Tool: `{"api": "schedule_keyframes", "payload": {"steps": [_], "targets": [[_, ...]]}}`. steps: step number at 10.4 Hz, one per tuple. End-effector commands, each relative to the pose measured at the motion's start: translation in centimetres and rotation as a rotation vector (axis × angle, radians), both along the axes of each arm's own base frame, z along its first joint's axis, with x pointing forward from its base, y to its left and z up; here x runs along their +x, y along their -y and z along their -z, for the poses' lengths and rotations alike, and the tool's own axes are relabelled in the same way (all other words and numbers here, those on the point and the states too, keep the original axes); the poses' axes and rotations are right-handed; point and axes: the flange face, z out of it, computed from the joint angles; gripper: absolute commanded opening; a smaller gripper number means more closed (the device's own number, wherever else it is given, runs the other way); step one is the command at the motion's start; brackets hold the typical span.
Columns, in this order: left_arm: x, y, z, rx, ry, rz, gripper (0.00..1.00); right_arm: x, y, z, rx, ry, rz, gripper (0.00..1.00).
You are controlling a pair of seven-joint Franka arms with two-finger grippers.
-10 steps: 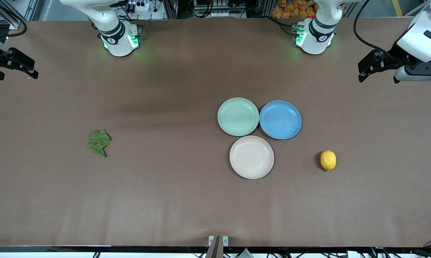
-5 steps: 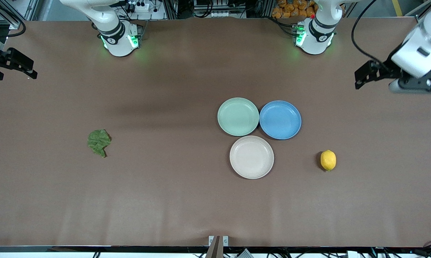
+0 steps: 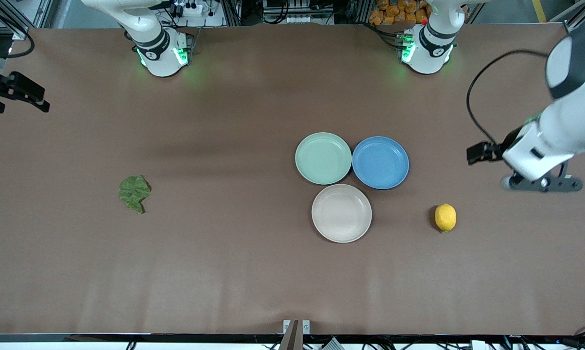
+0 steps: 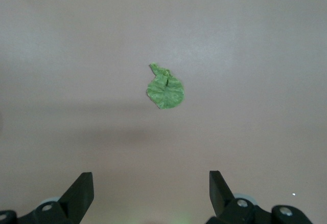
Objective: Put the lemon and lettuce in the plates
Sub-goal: 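Lower the right gripper to the lettuce while the left gripper nears the lemon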
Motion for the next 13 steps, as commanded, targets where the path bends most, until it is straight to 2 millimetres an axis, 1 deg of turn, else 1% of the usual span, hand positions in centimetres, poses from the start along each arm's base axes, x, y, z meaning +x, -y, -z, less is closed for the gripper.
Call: {"api": "schedule_keyframes", "payload": {"steps": [1, 2, 3, 4, 5, 6, 7, 8, 10, 11, 12, 13], "targets": [[3.0, -0.6, 6.8, -0.002, -0.065, 0.021, 1.00, 1.4, -0.4, 10.3, 0.001, -0.025, -0.018, 1.00], [4.1, -1.2, 9.9, -0.009, -0.064, 0.016, 1.00, 2.3, -0.7, 15.7, -0.003, -0.022, -0.022, 1.00], [5.3, -1.5, 12.3, 0.009, -0.030, 0.028, 1.00, 2.9, -1.1, 20.1, -0.008, -0.028, -0.031, 1.00], [6.1, -1.8, 15.1, 0.051, -0.012, 0.053, 1.00, 3.5, -1.9, 24.6, -0.013, -0.044, -0.046, 1.00], [6.3, -1.7, 18.1, 0.053, -0.030, 0.064, 1.00, 3.7, -2.0, 28.6, -0.018, -0.051, -0.049, 1.00], [6.3, -1.6, 20.7, 0.043, -0.035, 0.070, 1.00, 3.1, -2.0, 32.7, -0.022, -0.034, -0.051, 1.00], [6.1, -1.1, 23.0, 0.041, -0.031, 0.083, 1.00, 2.3, -1.9, 36.0, -0.026, 0.000, -0.050, 1.00], [5.8, -1.4, 24.8, 0.039, -0.031, 0.089, 1.00, 2.1, -1.6, 38.6, -0.030, 0.009, -0.047, 1.00], [5.2, -1.4, 27.3, 0.051, -0.041, 0.109, 1.00, 2.3, -1.3, 42.1, -0.038, 0.023, -0.046, 1.00], [5.1, -2.0, 28.6, 0.062, -0.057, 0.112, 1.00, 2.3, -0.8, 43.5, -0.041, 0.035, -0.040, 1.00], [5.0, -2.1, 29.2, 0.068, -0.067, 0.116, 1.00, 2.4, -0.4, 44.4, -0.044, 0.043, -0.036, 1.00], [4.9, -2.0, 29.8, 0.067, -0.074, 0.118, 1.00, 2.4, -0.1, 44.9, -0.046, 0.047, -0.033, 0.98]]}}
